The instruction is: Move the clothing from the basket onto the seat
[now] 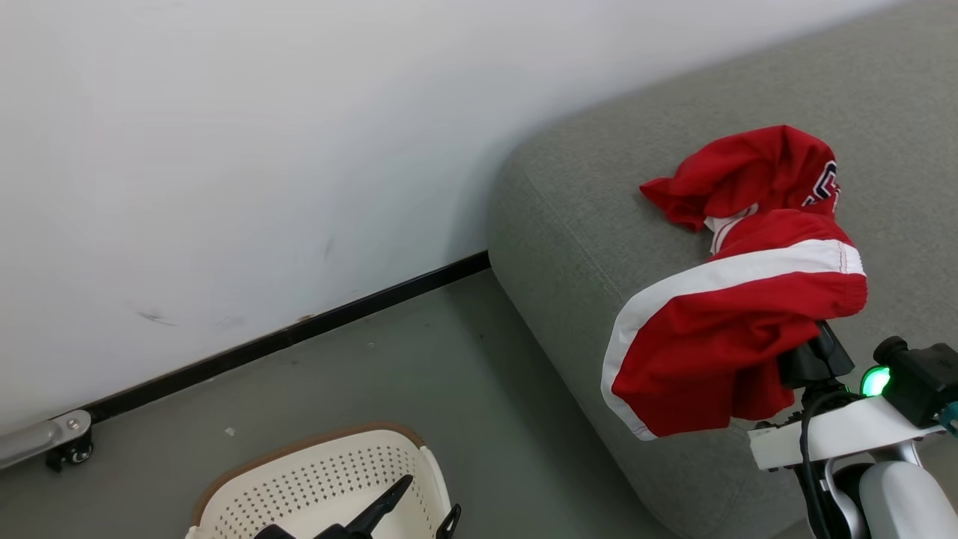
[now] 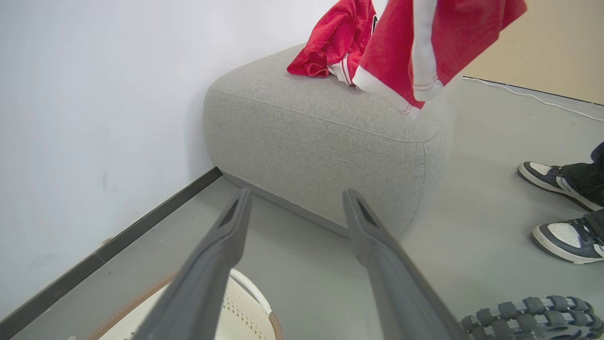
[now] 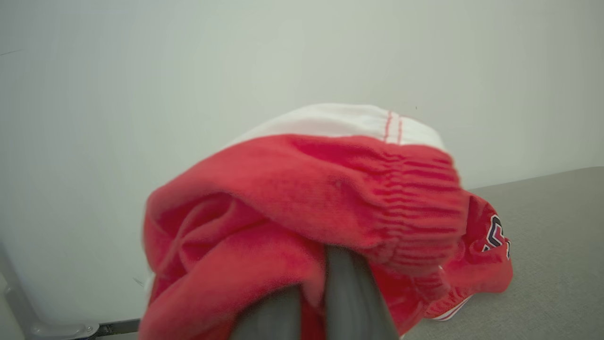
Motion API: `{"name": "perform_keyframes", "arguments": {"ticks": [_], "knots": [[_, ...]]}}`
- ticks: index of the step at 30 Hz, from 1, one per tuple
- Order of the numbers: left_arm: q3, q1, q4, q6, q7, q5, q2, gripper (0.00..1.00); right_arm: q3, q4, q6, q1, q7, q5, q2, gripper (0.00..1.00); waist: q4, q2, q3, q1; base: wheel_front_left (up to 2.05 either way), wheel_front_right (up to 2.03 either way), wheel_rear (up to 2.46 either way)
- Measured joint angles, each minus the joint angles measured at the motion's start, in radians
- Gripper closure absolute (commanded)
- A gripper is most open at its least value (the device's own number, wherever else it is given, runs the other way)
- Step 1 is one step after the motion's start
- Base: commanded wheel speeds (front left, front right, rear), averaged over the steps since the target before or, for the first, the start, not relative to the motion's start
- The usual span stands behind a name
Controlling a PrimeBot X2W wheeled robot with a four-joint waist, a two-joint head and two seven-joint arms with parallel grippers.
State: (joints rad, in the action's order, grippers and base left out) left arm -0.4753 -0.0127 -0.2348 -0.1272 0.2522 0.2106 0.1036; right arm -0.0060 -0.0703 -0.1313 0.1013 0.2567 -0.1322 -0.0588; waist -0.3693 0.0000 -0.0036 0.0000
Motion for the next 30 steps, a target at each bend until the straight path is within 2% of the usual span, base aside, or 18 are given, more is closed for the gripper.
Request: {"name": "perform_keyframes", "arguments": {"ticks": [17, 30], "knots": [[0.016, 0.0, 0.009, 0.0, 0.0, -0.002, 0.001, 0.0, -0.002, 0.013, 0.0, 0.0, 0.0, 0.0, 0.004, 1.0, -0.09, 0.0, 0.016, 0.0, 0.0, 0.0, 0.0], [0.017, 0.001, 0.017, 0.0, 0.0, -0.028, 0.03, 0.0, -0.113, 0.089, 0.0, 0.008, 0.0, -0.013, 0.014, 1.0, -0.134, 0.0, 0.044, 0.0, 0.0, 0.0, 0.0]]}}
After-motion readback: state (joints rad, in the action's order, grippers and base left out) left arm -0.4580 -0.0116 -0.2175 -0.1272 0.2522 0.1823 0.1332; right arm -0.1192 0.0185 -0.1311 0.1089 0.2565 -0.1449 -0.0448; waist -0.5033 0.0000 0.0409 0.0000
